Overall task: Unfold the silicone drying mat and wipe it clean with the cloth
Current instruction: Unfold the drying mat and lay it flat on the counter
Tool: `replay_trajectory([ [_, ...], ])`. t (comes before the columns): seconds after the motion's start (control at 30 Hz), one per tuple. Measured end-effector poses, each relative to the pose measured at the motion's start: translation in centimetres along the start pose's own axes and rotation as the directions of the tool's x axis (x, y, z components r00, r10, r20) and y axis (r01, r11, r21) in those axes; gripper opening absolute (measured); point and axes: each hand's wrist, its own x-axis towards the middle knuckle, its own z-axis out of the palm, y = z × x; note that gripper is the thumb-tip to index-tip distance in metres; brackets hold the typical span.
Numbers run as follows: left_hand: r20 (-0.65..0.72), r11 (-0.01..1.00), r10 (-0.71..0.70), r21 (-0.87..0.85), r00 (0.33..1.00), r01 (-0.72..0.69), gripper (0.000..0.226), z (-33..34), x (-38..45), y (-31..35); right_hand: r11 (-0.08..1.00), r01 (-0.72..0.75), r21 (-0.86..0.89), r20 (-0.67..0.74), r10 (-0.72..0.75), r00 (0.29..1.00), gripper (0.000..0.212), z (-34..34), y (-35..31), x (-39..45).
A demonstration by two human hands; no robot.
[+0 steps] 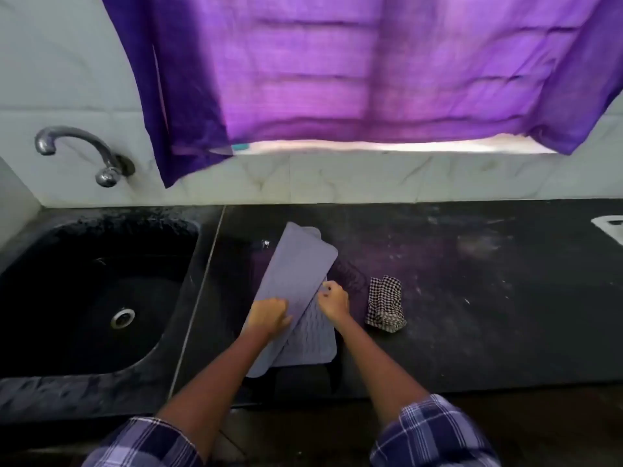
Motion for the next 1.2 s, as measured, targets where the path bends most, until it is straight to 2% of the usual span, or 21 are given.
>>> replay_trajectory([
  [0.13,0.032,1.000,0.010,0.023,0.999,-0.010,0.041,0.4,0.6,0.3,0.993,-0.115,0.030,-0.007,0.115,0.993,0.009,1.4,-0.6,1.2],
  [0.2,0.045,0.999,0.019,0.027,0.999,-0.020,0.042,0.5,1.1,0.4,0.981,-0.182,0.061,-0.052,0.185,0.981,0.011,2.0,-1.1,1.4],
  [0.33,0.029,1.000,0.008,0.030,1.000,-0.009,0.037,0.5,1.9,1.1,0.942,-0.301,0.146,-0.125,0.319,0.939,0.031,2.5,-2.3,2.3],
  [0.43,0.028,0.999,-0.006,0.045,1.000,0.005,0.026,0.4,2.2,1.8,0.933,-0.324,0.159,-0.119,0.344,0.931,0.032,2.8,-2.8,2.7],
  [0.53,0.025,0.997,-0.007,0.075,1.000,0.005,0.024,0.5,2.5,1.6,0.931,-0.337,0.141,-0.119,0.354,0.928,0.029,2.9,-2.9,3.0],
  [0.63,0.010,0.996,-0.006,0.094,1.000,0.005,0.026,0.6,3.0,0.5,0.961,-0.272,0.050,-0.096,0.275,0.957,0.016,3.7,-3.1,2.9],
  [0.77,-0.052,0.991,-0.133,0.026,0.990,0.135,0.028,-0.6,3.6,-2.6,0.989,-0.144,-0.042,-0.150,0.136,0.979,0.014,4.8,-4.6,2.4],
  [0.9,-0.095,0.971,-0.237,0.018,0.967,0.240,0.026,-2.0,4.0,-7.5,0.979,-0.119,-0.167,-0.243,0.076,0.967,0.023,4.8,-4.8,2.2],
  [1.07,-0.027,0.940,-0.321,0.115,0.947,0.322,0.025,-1.2,3.5,-11.5,0.875,-0.078,-0.479,-0.298,-0.078,0.951,0.028,2.2,-2.3,2.9],
  [1.2,-0.010,0.935,-0.313,0.172,0.950,0.310,0.027,-0.3,2.8,-11.6,0.690,-0.114,-0.715,-0.283,-0.136,0.949,0.033,-0.4,0.2,3.3],
])
